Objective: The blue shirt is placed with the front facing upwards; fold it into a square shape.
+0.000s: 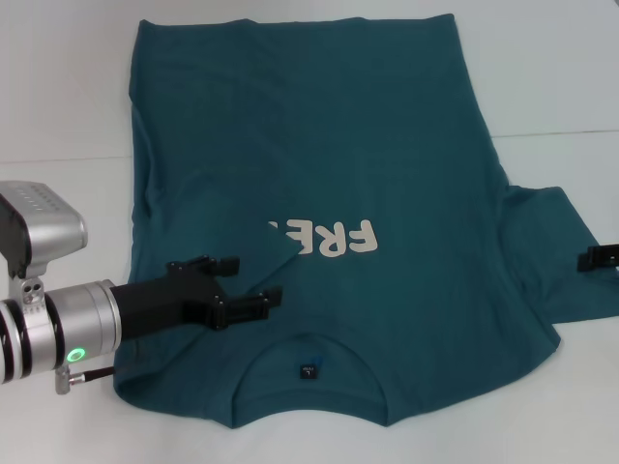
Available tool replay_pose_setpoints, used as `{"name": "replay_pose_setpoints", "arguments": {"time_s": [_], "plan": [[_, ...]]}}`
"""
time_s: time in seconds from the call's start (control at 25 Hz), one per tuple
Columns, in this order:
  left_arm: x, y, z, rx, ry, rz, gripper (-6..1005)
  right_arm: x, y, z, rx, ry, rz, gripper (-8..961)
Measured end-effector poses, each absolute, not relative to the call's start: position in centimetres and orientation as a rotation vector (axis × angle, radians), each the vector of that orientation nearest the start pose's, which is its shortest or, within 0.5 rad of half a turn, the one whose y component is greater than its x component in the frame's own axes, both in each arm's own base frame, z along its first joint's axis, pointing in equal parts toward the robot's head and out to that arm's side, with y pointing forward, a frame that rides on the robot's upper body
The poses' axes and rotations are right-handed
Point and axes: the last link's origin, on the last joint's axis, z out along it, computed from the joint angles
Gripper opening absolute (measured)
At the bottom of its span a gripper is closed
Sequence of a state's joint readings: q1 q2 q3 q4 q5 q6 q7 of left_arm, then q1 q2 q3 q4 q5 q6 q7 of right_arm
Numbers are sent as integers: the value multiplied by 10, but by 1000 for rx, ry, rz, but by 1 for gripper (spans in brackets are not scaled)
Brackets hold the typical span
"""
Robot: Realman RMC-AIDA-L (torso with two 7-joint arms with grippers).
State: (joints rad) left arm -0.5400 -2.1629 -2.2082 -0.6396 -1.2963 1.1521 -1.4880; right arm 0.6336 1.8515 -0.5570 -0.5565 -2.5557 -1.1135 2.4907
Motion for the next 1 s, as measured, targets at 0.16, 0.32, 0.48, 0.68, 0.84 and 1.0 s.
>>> {"name": "replay_pose_setpoints", "arguments": {"time_s": [0.16,0.32,0.48,0.68,0.84,1.0], "plan": [[-246,359,-54,-2552,-795,-599,875,369,383,93,-1757,1779,198,917],[-246,359,-54,-2552,-794,-599,875,366,384,94,-1750,1794,269,916],[-245,360,-54,-2553,-792,-600,875,368,383,98,-1733,1802,310,916],[-244,360,-55,-2556,-793,-600,875,370,381,99,-1726,1806,310,916],[-245,360,-56,-2558,-797,-597,875,371,380,98,-1726,1810,301,916],[-245,359,-56,-2557,-798,-596,875,373,378,98,-1718,1817,303,915]]}}
